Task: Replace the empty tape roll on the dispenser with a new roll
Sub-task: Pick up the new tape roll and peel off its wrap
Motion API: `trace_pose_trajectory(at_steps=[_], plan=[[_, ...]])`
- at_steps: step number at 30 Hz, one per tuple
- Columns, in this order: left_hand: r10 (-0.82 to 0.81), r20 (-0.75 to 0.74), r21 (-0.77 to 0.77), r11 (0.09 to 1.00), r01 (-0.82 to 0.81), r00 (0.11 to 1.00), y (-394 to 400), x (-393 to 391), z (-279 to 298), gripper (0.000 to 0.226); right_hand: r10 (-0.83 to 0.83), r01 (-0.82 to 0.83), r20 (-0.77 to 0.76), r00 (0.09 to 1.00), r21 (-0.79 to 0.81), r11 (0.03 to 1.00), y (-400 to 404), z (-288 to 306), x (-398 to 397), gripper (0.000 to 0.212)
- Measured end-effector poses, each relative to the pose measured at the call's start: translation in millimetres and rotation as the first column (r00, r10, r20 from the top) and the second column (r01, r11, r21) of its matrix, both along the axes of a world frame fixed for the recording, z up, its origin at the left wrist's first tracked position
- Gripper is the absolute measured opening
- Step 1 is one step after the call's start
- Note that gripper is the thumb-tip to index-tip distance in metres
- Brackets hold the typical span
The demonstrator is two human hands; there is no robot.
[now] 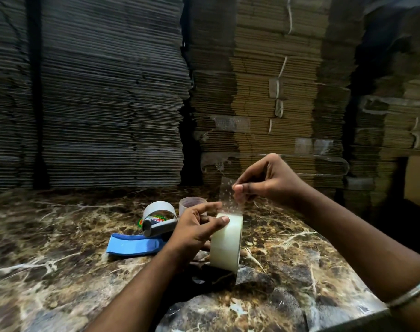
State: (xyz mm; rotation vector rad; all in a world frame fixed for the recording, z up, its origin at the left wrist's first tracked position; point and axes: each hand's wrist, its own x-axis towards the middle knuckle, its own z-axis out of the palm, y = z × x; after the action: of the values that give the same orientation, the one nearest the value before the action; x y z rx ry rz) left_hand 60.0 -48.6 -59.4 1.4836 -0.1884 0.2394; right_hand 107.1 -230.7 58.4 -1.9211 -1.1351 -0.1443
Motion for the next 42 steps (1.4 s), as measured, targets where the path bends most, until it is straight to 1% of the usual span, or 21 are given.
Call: trace_pose_trajectory(at_steps=[2,6,11,14,17,20,22,24,27,32,36,39,42], plan=[[-0.017,-0.002,0.034,0.999,0.017,1.000,0,-2,0,0.060,0.000,0.000,-0.008,1.000,0.008,1.000,-1,-1,-1,0.010],[-0.072,0.009,0.091,0.993,0.071,0.997,-1,-7,1,0.059,0.003,-0.002,-0.039,0.999,0.009,1.000,-5,0,0,0.014],[-0.140,0.032,0.120,0.984,0.135,0.990,-8,-11,3,0.060,-0.012,0.011,-0.041,0.999,-0.022,1.000,-11,3,2,0.013],[-0.150,0.028,0.098,0.984,0.146,0.988,-8,-7,0,0.058,-0.004,0.004,-0.038,0.999,-0.018,1.000,-12,1,1,0.014],[-0.148,0.006,0.081,0.986,0.147,0.989,-7,-5,-1,0.059,0.010,-0.010,0.007,1.000,-0.011,1.000,-11,0,-1,0.012],[-0.220,-0.007,0.038,0.975,0.221,0.975,-4,-5,0,0.061,0.027,-0.027,0.047,0.999,0.013,1.000,-8,-2,0,0.010],[-0.272,-0.017,-0.008,0.962,0.272,0.962,-2,-5,2,0.063,0.034,-0.035,0.046,0.998,0.034,0.999,-7,-4,2,0.009],[-0.311,-0.027,-0.023,0.950,0.311,0.950,0,-6,3,0.067,0.041,-0.040,-0.006,0.999,0.064,0.997,-7,-5,5,0.009],[-0.361,-0.025,0.003,0.933,0.361,0.932,1,-7,5,0.073,0.034,-0.026,-0.100,0.994,0.078,0.997,-5,-6,13,0.014],[-0.387,-0.037,0.029,0.921,0.388,0.921,1,-7,5,0.077,-0.012,0.009,-0.198,0.980,-0.016,1.000,0,-11,26,0.017],[-0.389,-0.064,0.054,0.918,0.393,0.919,2,-5,3,0.081,-0.039,0.029,-0.239,0.970,-0.043,0.999,1,-17,30,0.018],[-0.396,-0.071,0.054,0.915,0.400,0.915,3,-4,1,0.082,-0.070,0.063,-0.267,0.961,-0.034,0.997,0,-23,32,0.018],[-0.400,-0.093,0.055,0.912,0.406,0.912,4,0,-3,0.088,-0.086,0.084,-0.299,0.950,-0.020,0.996,-1,-28,33,0.018]])
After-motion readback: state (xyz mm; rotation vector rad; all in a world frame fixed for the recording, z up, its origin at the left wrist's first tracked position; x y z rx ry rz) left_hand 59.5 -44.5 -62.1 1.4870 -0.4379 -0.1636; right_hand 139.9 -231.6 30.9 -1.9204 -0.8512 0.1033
